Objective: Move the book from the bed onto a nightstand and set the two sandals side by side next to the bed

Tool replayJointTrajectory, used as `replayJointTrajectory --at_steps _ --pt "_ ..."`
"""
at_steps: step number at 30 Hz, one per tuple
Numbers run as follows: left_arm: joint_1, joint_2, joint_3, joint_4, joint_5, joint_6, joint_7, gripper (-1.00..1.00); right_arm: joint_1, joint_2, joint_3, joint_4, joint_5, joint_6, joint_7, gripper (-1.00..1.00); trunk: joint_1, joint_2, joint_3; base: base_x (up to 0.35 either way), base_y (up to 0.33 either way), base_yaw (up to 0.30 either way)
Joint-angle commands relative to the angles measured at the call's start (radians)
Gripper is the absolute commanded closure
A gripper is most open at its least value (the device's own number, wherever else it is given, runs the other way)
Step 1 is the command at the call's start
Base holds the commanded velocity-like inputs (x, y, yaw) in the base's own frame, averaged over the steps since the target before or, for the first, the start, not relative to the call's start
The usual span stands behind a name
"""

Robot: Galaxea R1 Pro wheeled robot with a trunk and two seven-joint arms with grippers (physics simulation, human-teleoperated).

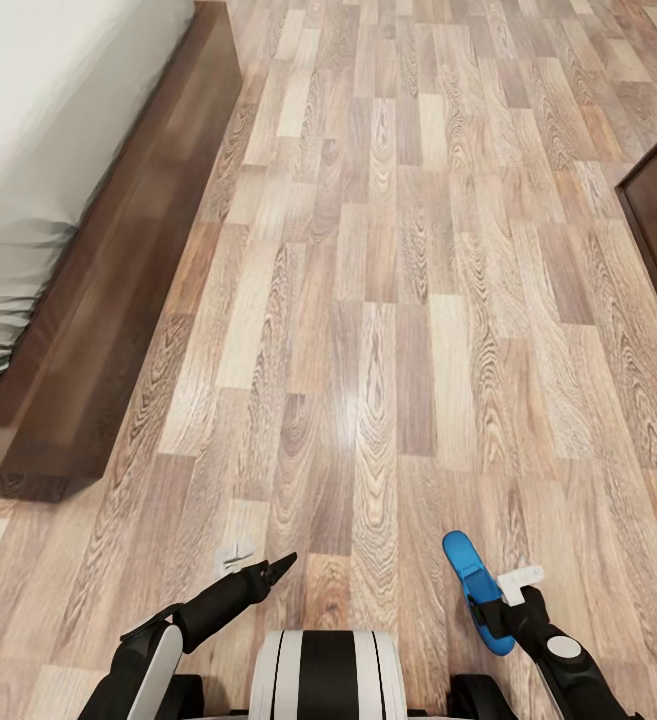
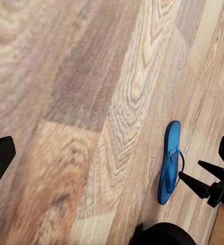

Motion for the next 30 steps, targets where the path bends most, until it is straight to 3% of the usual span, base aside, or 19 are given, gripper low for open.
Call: replayJointTrajectory --at_steps 1,7,14,23,30 --pt "0.000 -0.001 0.003 0.000 0.006 0.008 -0.003 -1.00 0.000 0.001 -0.003 -0.002 0.011 0.004 0.008 -1.00 0.000 0.000 -0.001 0.000 0.000 0.000" --pt "0.000 -0.001 0.003 0.000 0.006 0.008 -0.003 -1.00 0.000 0.001 -0.003 -0.001 0.013 0.004 0.008 -1.00 0.000 0.000 -0.001 0.000 0.000 0.000" --pt "0.000 -0.001 0.002 0.000 0.006 0.010 -0.002 -1.00 0.000 0.002 -0.003 0.000 0.013 0.004 0.008 -1.00 0.003 -0.002 -0.028 0.000 0.000 0.000" --pt "0.000 -0.001 0.004 0.000 0.006 0.010 -0.003 -1.00 0.000 0.004 -0.003 0.000 0.013 0.004 0.008 -1.00 0.003 -0.002 -0.028 0.000 0.000 0.000" --pt "0.000 -0.001 0.003 0.000 0.006 0.011 -0.003 -1.00 0.000 0.004 -0.003 0.000 0.014 0.004 0.008 -1.00 0.006 -0.003 -0.055 0.000 0.000 0.000"
